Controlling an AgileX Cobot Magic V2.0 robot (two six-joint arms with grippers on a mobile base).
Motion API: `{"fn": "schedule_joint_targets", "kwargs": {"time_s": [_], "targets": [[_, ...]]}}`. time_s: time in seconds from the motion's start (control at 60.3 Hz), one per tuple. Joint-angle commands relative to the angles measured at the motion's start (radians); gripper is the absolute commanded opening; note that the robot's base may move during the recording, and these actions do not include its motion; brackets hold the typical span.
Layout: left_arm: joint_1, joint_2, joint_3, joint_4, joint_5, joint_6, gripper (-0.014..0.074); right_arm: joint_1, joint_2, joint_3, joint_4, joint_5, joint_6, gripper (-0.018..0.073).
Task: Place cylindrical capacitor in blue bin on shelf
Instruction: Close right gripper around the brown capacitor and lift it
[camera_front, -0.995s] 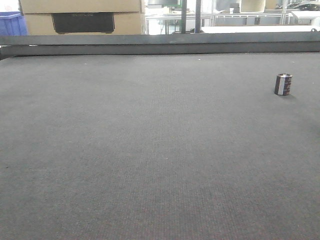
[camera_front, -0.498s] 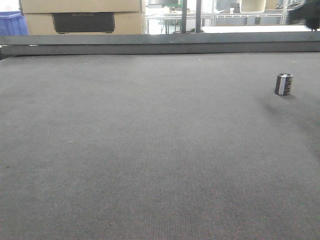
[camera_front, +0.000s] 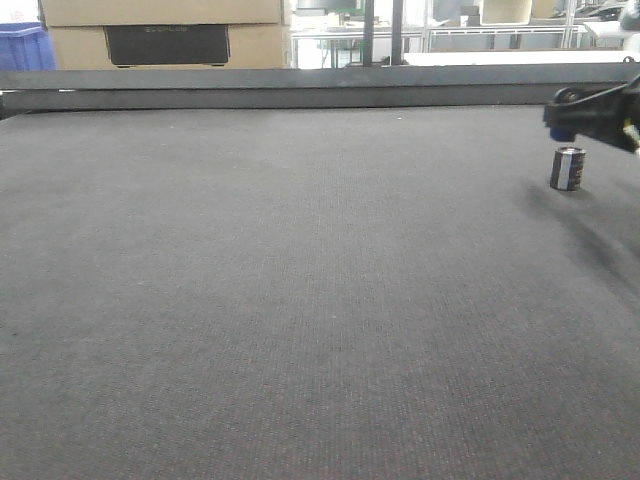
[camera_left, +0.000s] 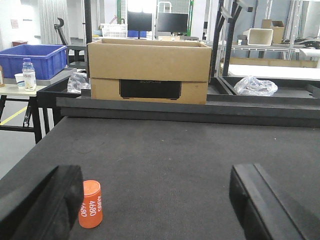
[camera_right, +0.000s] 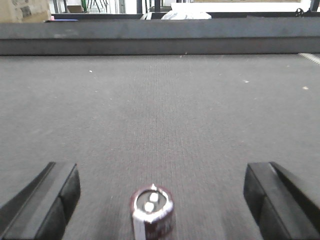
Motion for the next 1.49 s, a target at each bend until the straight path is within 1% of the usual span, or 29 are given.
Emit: {"fn": "schedule_joint_targets", "kwargs": {"time_s": [0.0, 0.149, 0.365, 0.465, 0.514, 0.564, 0.63, 0.68, 0.73, 0.879, 1.012, 1.145, 1.228, 1.294, 1.344, 1.427, 1.477], "targets": [[-0.006, 0.002, -0.008, -0.004, -0.005, 0.000, 0.0496, -0.008, 0.059, -0.058, 0.006, -0.021, -0.005, 0.0570], [-0.006, 0.002, -0.008, -0.004, -0.005, 0.000, 0.0496, -0.023, 0.137, -0.123, 0.006, 0.004, -0.005, 0.0570], [-0.006, 0.002, -0.008, -0.004, -0.005, 0.000, 0.0496, -0.042, 0.194, -0.163, 0.006, 0.026, -0.005, 0.0570], [-0.006, 0.002, -0.008, -0.004, -0.005, 0.000, 0.0496, -0.042, 0.208, -0.176, -0.029, 0.033, -0.005, 0.0565], [-0.006, 0.002, -0.008, -0.004, -0.003, 0.000, 0.0496, -0.042, 0.216, -0.181, -0.055, 0.035, -0.005, 0.0533], [-0.006, 0.002, -0.008, -0.004, -0.003, 0.000, 0.0496, -0.042, 0.220, -0.185, -0.071, 0.039, -0.005, 0.0471], [-0.006, 0.002, -0.008, -0.004, -0.003, 0.000, 0.0496, -0.042, 0.220, -0.189, -0.072, 0.041, -0.005, 0.0348], [-0.006, 0.002, -0.008, -0.004, -0.003, 0.000, 0.0496, -0.042, 0.220, -0.189, -0.072, 0.041, -0.005, 0.0246], [-0.006, 0.002, -0.008, -0.004, 0.005, 0.000, 0.0496, -0.042, 0.220, -0.189, -0.072, 0.039, -0.005, 0.0108], [-0.004, 0.004, -0.008, -0.004, 0.035, 0.000, 0.0496, -0.042, 0.208, -0.189, -0.072, 0.047, -0.005, -0.0162], [0.012, 0.028, 0.015, 0.021, 0.039, 0.000, 0.0496, -0.042, 0.130, -0.181, -0.072, 0.083, -0.005, -0.0161], [0.060, 0.088, 0.063, 0.027, -0.002, 0.000, 0.0496, -0.042, -0.005, -0.160, -0.072, 0.133, -0.005, -0.0162], [0.102, 0.144, 0.102, 0.021, -0.080, 0.000, 0.0496, -0.040, -0.110, -0.144, -0.073, 0.185, -0.005, -0.0162], [0.152, 0.201, 0.142, 0.012, -0.167, 0.000, 0.0496, -0.040, -0.198, -0.130, -0.073, 0.241, -0.005, -0.0162], [0.189, 0.252, 0.169, -0.013, -0.265, 0.000, 0.0502, -0.040, -0.274, -0.120, -0.073, 0.285, -0.005, -0.0162], [0.234, 0.344, 0.194, -0.058, -0.394, 0.000, 0.0540, -0.032, -0.371, -0.100, -0.073, 0.355, -0.002, -0.0162], [0.245, 0.424, 0.199, -0.069, -0.470, 0.000, 0.0575, -0.030, -0.419, -0.093, -0.073, 0.405, -0.002, -0.0162]]}}
